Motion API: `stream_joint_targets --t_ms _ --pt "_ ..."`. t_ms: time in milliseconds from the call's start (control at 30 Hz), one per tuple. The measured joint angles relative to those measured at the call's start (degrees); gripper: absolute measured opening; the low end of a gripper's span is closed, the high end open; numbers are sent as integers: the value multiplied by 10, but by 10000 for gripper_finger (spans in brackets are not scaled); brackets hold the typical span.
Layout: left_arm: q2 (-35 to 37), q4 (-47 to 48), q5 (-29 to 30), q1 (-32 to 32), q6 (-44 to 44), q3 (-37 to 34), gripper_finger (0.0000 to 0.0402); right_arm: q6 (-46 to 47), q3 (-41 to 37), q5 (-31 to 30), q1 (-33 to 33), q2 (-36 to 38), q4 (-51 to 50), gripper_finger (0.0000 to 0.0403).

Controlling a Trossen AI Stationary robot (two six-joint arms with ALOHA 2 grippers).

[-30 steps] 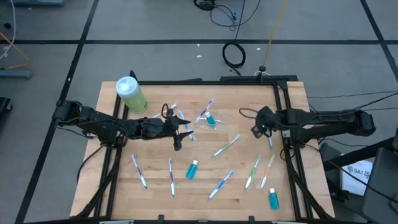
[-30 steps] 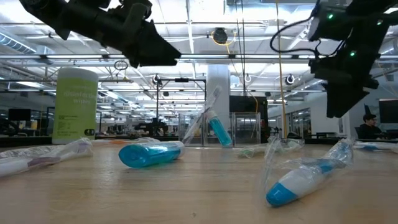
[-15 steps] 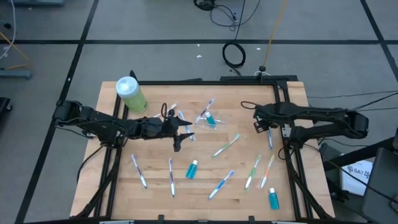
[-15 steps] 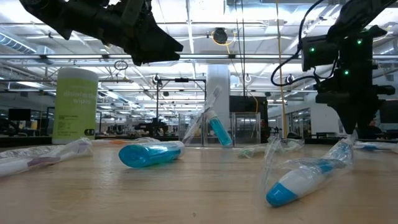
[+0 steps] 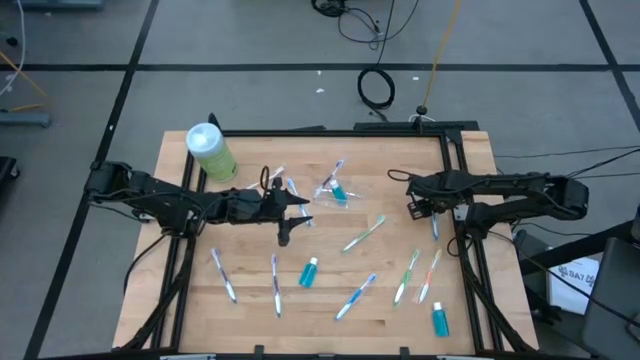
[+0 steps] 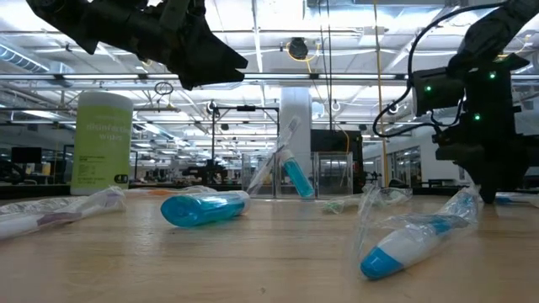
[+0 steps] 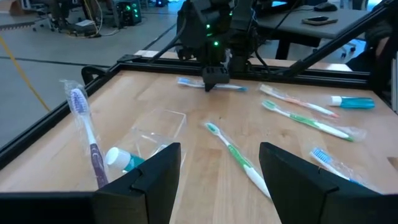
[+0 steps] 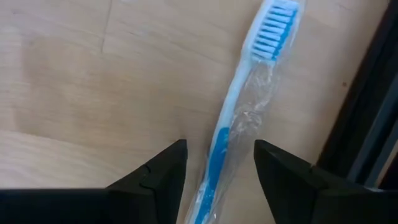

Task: Pick & Place toothbrushing station
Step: Put the right blue toothbrush into the right section of the transparent organizer

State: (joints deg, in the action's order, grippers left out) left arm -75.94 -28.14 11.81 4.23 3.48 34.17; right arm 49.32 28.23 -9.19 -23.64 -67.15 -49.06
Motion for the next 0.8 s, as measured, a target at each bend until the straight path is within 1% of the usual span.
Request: stream_joint_targets --t_ms 67,167,567,667,733,800 --pt "0 0 0 0 0 0 223 -8 -2 -4 0 0 1 182" --pt "0 0 0 0 -2 0 223 -10 -2 -13 0 0 3 165" --pt "0 1 0 0 0 0 223 -26 -3 -6 0 -1 21 40" --pt "0 0 0 0 0 0 223 -44 -4 -10 0 0 27 27" --pt "0 1 0 0 0 0 223 -47 -4 -25 0 4 37 27" --pt "0 1 0 0 0 0 223 -53 -4 -27 0 15 42 32"
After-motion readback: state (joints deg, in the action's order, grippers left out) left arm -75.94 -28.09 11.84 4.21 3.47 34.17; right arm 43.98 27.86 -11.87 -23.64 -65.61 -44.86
